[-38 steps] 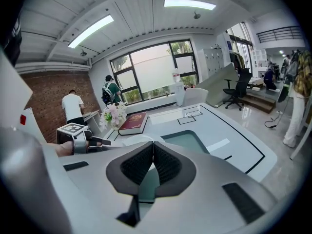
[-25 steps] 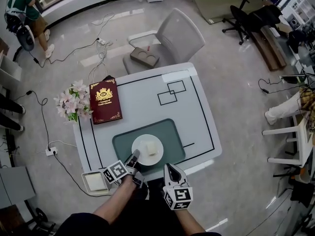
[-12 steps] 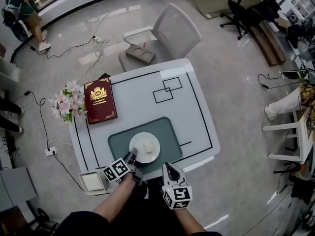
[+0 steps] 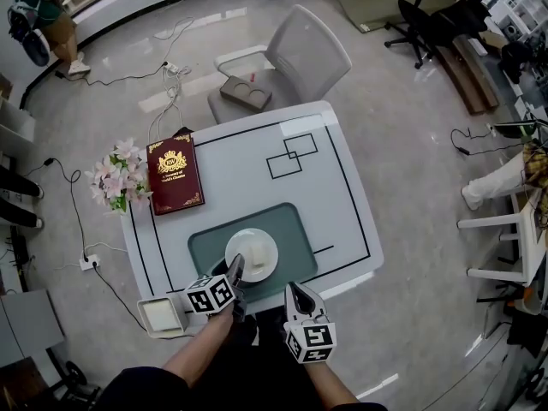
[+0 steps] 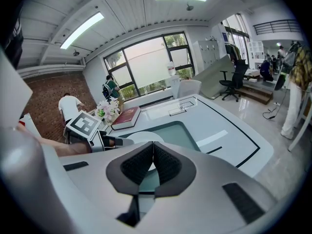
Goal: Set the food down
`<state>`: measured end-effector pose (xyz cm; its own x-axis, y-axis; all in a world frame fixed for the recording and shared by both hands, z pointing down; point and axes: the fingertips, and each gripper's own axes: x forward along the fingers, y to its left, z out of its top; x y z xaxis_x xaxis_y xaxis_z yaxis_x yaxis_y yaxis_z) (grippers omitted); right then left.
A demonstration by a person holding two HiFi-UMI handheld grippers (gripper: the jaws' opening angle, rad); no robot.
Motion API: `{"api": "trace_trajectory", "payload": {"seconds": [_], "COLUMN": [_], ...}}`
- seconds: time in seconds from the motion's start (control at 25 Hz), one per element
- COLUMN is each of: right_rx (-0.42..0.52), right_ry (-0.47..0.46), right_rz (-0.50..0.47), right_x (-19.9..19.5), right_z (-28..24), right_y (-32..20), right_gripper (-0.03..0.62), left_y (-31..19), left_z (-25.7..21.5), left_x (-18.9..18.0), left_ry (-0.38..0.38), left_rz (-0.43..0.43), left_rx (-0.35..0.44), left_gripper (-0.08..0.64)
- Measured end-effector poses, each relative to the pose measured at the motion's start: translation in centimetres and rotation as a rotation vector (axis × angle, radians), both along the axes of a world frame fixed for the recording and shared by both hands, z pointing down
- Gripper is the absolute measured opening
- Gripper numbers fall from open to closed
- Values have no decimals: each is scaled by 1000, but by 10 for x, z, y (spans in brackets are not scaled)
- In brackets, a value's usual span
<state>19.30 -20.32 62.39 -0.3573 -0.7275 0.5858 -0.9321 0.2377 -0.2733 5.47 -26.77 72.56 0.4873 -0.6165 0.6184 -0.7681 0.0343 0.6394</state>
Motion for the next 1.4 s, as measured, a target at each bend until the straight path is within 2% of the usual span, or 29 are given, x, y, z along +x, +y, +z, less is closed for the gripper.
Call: {"api": "trace_trajectory", "payload": {"seconds": [0.16,0.4,0.64,0.76,0.88,1.04,1.24,1.4], "right_rx": [-7,-8,-12,-9,-6,-3,-6,0], "right_ry": [-2,-5,-5,-5,-5,-3,-4,-4], "right_rz": [-1,1,2,-1,-1,1,7,7], "right_x": [-1,0,-2,-5,-7,-10,-13,-18], "right_z": [3,3,4,4,1,2,-1,-2], "right_y": [1,2,5,5,6,9,15,18], "right_gripper": [9,9,9,9,9,9,9,9], "left_y": [1,11,18,18,18,16,15,15], "left_z": [0,6,12,14,14,10,7,-1], "left_x": [5,10,11,11,8,-1,-13,-18], "left_ry": [-78,-159,-354,-387,-373,-256,-295,-292], "left_rz": [80,256,475,525,531,432,418,404], "left_rx": [45,74,144,151,135,103,118,143], "left_gripper": [153,167,184,192,201,201,206,206]}}
